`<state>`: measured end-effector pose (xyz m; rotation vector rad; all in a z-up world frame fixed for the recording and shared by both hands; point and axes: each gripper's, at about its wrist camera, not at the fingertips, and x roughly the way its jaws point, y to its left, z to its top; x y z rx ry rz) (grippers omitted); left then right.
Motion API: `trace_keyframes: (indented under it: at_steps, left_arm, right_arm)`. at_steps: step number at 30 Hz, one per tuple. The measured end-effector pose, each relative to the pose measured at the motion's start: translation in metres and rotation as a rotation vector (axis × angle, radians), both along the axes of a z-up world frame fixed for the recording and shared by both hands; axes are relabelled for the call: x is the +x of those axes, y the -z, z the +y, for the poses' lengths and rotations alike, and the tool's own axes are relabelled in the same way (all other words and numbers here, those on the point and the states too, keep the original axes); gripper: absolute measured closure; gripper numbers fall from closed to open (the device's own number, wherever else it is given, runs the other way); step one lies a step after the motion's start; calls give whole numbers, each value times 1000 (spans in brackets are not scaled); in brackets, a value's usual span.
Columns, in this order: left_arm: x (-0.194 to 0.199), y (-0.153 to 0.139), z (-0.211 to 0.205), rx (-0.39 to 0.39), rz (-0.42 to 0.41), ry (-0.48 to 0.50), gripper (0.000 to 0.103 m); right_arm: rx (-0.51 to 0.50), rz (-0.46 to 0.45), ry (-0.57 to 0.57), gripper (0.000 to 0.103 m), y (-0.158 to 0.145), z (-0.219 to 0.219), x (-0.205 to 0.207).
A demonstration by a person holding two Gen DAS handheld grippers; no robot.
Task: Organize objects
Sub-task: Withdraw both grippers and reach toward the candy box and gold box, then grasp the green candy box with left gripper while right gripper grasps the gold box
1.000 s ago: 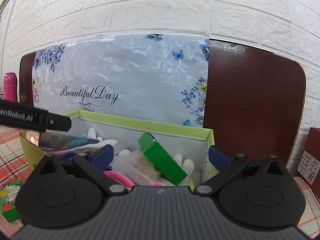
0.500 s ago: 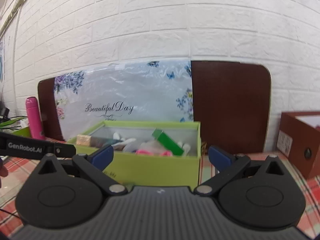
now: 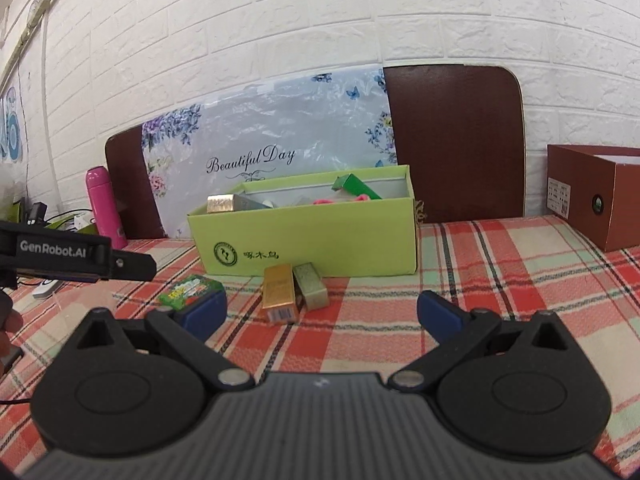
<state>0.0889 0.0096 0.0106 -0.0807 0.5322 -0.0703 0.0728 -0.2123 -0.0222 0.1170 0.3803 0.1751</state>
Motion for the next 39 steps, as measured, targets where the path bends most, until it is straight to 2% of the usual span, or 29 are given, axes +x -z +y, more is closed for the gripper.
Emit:
trace_keyframes:
  at_steps: [6,9,21,24,28,33,35,39]
  left_arm:
    - [-13,32,18,-32,65,-36,22]
    - [-19,44,26,-49,68,-49,22]
    - [-28,49,47,-74,52,-64,22]
    - [-26,49,51,-83,50,-69,22]
    - [-25,50,55,-90,57,-63,22]
    - [-9,45,50,-87,61,-30,22]
    - [-1,40,45,-76,39,-12,22]
    - [25,32,34,-30,-7,9,20]
  right_arm:
    - [1,51,-12,0,18,7,-4]
    - [-13,71,-29,0,23,12,-2]
    - [-92,94,-88,3,23,46,37]
    - [-114,112,-99,13,24,54,58]
    - [-150,148,-98,32,29,63,86]
    - [-157,168,-82,37,34,67,109]
    - [-154,197,-80,73,36,66,115]
    - [-145,193,-90,72,37,61,98]
